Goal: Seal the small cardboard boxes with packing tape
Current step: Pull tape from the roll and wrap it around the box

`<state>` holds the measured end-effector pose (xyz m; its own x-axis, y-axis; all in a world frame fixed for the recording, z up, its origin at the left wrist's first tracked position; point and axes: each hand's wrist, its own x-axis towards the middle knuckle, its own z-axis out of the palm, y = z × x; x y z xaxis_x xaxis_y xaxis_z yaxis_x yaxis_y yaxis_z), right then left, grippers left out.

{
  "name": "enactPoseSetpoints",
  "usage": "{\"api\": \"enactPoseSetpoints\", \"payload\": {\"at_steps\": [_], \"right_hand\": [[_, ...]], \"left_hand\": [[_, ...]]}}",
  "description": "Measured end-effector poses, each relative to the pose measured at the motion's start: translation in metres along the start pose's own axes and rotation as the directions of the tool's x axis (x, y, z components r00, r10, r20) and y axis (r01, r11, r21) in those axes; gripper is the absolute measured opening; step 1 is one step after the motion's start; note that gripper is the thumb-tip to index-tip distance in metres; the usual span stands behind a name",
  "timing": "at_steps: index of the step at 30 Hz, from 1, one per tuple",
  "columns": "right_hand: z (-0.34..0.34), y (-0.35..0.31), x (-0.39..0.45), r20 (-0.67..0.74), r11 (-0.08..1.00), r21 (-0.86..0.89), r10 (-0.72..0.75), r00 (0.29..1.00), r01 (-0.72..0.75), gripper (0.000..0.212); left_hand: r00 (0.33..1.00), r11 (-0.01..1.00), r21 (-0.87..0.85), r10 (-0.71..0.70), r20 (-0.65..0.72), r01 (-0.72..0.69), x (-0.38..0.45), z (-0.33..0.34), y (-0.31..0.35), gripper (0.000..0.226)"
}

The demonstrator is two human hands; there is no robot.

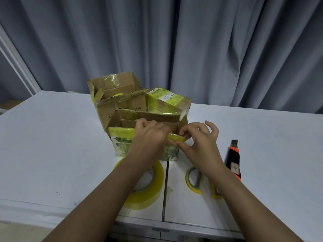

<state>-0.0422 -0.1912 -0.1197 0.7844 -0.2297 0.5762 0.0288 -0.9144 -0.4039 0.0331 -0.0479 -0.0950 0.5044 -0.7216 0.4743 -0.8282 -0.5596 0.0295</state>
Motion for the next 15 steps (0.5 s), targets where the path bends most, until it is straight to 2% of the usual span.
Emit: {"api": "enactPoseSetpoints", "payload": {"at_steps": [3,7,12,15], "right_hand": [[-0.001,0.0,0.0,-0.011,1.0,-0.005,-0.02,1.0,0.02,0.024],[-0.001,0.001,-0.001,-0.021,0.999,-0.013,-0.047,0.999,0.047,0.024],[0.0,0.007,-0.001,-0.038,0.989,-0.062,-0.134,0.99,0.132,0.023],[0.001,0.008,-0.002,-0.043,0.989,-0.076,-0.127,0.991,0.123,0.023]], "left_hand": [[0.991,1.0,0.022,0.01,0.13,-0.013,0.005,-0.001,0.001,0.012],[0.97,0.999,-0.024,0.042,0.238,-0.037,0.014,-0.002,-0.003,0.011],[0.925,0.992,-0.128,0.026,0.379,0.025,0.021,-0.006,-0.007,0.012],[0.913,0.981,-0.175,-0.003,0.407,0.081,0.022,-0.007,-0.01,0.004]]}}
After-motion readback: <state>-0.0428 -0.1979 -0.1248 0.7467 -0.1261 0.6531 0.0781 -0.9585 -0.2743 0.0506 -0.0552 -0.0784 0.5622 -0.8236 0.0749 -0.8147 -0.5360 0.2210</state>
